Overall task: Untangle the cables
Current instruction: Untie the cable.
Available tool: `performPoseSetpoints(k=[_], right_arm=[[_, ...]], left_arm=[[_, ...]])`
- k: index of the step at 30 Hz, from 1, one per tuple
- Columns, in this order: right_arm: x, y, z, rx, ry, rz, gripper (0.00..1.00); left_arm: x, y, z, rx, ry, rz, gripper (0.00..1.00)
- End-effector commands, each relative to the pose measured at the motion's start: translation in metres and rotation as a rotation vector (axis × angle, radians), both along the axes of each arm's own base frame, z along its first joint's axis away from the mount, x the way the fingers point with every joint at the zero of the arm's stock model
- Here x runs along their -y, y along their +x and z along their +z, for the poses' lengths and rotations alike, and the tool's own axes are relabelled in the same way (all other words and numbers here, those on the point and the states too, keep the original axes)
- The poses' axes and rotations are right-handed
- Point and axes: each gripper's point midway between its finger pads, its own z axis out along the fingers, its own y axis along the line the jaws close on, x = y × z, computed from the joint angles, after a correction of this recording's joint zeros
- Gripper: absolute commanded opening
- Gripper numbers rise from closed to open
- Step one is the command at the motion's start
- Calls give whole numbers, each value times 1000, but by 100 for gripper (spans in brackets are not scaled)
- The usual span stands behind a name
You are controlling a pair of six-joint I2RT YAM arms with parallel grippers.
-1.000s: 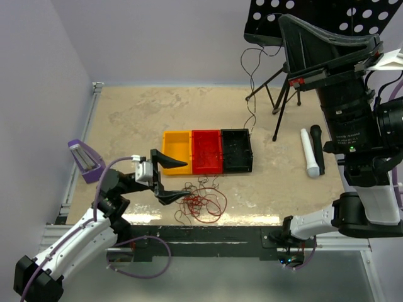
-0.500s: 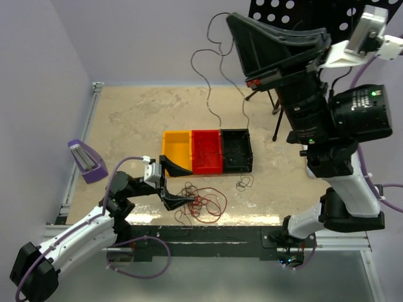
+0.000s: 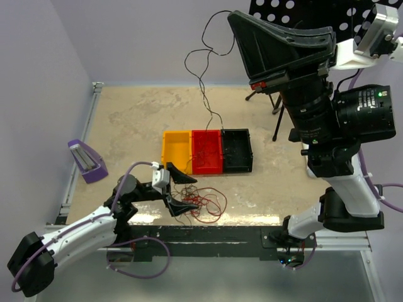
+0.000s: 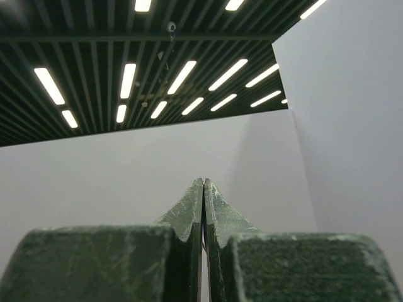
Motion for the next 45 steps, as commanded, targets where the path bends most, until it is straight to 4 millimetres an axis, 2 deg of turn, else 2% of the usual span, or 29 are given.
performPoseSetpoints(k=[1,2,6,10,12,13,14,15,21,22,23,24,25,26,36,41,45], right_arm=[[30,-19,24,53,94,44,0],[31,-20,25,54,98,48,0],[36,-24,28,67,101,53,0],[50,-22,31,64,111,18,0],[57,-22,33,66,121,5,0],[63,-23,34,67,128,-7,0],[66,-23,35,69,130,-13,0],[67,-22,35,65,130,-21,0],[75,-21,34,56,133,-37,0],[75,-21,34,54,133,-35,0],[73,-21,33,54,130,-33,0],[73,-21,33,53,130,-29,0],[71,-21,33,54,125,-25,0],[70,-21,32,55,123,-24,0],[50,-22,32,73,126,13,0],[38,-22,31,82,123,34,0],[33,-24,31,88,125,51,0]], left_arm=[[1,0,-16,20,11,19,100],[0,2,-19,29,16,30,98],[0,-6,-31,143,59,-31,76],[-1,-15,-39,161,81,-79,65],[-1,-17,-37,177,71,-90,43],[0,-14,-34,189,66,-81,13],[0,-12,-30,203,63,-75,6],[1,-11,-28,213,60,-72,2],[1,-6,-21,253,50,-48,1],[1,-6,-21,253,47,-49,1],[1,-5,-18,249,41,-42,10],[1,-4,-15,238,34,-32,40],[1,-1,-12,223,30,-18,95],[1,-1,-11,212,28,-15,100],[8,1,5,207,-23,-21,100],[13,-16,0,193,-17,-97,100],[15,-22,-3,203,-16,-119,100]])
